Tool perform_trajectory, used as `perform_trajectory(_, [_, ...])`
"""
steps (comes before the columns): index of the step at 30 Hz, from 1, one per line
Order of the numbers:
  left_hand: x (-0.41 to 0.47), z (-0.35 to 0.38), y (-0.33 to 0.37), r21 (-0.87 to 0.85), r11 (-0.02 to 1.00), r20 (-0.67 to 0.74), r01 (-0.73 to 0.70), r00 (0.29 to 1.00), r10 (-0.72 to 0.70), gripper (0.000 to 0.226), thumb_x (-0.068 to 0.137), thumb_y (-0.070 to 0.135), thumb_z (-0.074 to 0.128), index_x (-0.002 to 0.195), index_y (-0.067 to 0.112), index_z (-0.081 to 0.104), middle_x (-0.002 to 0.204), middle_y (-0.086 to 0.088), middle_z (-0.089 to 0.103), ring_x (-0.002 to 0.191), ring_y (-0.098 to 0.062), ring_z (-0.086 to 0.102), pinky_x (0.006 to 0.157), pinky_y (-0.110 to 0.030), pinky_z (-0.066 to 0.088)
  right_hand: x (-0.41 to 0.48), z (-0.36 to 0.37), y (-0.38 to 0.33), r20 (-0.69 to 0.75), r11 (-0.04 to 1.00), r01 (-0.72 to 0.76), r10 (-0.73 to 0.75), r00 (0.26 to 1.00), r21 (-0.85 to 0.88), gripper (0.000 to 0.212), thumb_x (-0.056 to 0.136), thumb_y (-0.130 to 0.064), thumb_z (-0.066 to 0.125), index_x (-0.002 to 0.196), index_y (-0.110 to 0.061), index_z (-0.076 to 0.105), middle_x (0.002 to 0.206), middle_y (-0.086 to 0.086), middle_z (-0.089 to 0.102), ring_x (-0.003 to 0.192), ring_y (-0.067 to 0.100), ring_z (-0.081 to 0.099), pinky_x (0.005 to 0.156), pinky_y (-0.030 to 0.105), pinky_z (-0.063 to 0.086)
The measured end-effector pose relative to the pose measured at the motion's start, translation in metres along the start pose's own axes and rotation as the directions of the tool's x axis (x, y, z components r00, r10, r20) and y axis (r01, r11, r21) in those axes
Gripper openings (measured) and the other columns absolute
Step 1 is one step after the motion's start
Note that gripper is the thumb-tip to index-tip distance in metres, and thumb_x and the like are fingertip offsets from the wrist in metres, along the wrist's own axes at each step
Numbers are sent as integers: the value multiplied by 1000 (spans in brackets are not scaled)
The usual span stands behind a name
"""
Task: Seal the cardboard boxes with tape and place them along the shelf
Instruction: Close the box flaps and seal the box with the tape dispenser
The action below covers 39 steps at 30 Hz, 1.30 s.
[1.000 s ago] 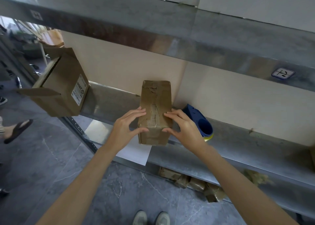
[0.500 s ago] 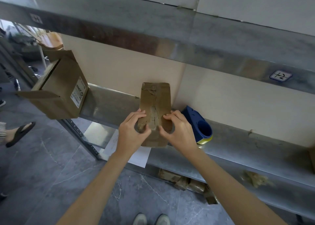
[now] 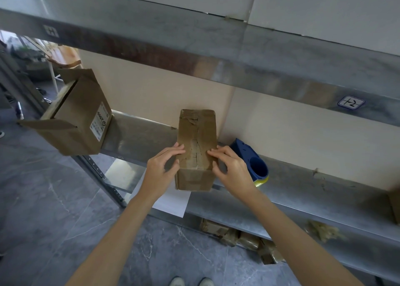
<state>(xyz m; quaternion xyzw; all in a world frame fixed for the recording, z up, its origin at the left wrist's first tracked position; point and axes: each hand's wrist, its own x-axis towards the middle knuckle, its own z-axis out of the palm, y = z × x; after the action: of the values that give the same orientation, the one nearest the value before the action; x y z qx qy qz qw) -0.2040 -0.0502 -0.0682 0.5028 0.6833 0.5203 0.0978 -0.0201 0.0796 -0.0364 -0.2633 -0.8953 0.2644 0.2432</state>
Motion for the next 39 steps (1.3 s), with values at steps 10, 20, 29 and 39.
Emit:
perform_trajectory(10, [-1, -5, 2, -46, 998, 67, 34, 997, -31, 38, 94, -9, 54, 119, 18, 66, 129, 16, 59, 132, 1, 47, 109, -24, 41, 0, -5, 5, 57, 1000, 25, -26, 998, 13, 36, 96, -7, 58, 131, -11, 61, 123, -2, 57, 124, 5, 48, 106, 10, 34])
perform_trajectory(20, [3, -13, 3, -10, 997, 115, 71, 991, -70, 46, 87, -12, 62, 117, 23, 65, 131, 9, 61, 131, 1, 48, 108, -37, 46, 5, -18, 12, 191, 996, 78, -70, 979, -35, 47, 89, 2, 58, 133, -13, 59, 127, 0, 54, 123, 4, 46, 96, 5, 36])
perform_trajectory(29, [2, -9, 6, 42, 998, 34, 39, 999, -41, 34, 85, -8, 65, 112, 11, 71, 125, 2, 67, 123, 8, 52, 106, -16, 40, 5, -10, 7, 50, 998, 65, -65, 997, 9, 31, 91, 2, 62, 120, -7, 68, 116, 5, 63, 115, 7, 54, 102, 6, 35])
perform_trajectory(39, [4, -3, 12, 40, 998, -34, 52, 998, -51, 30, 79, 14, 81, 109, 14, 74, 120, 5, 70, 119, -1, 59, 105, -27, 47, 10, -4, -1, 24, 1000, 7, -8, 1000, 16, 43, 79, -32, 79, 111, -6, 69, 112, 1, 61, 106, 13, 57, 95, 23, 48])
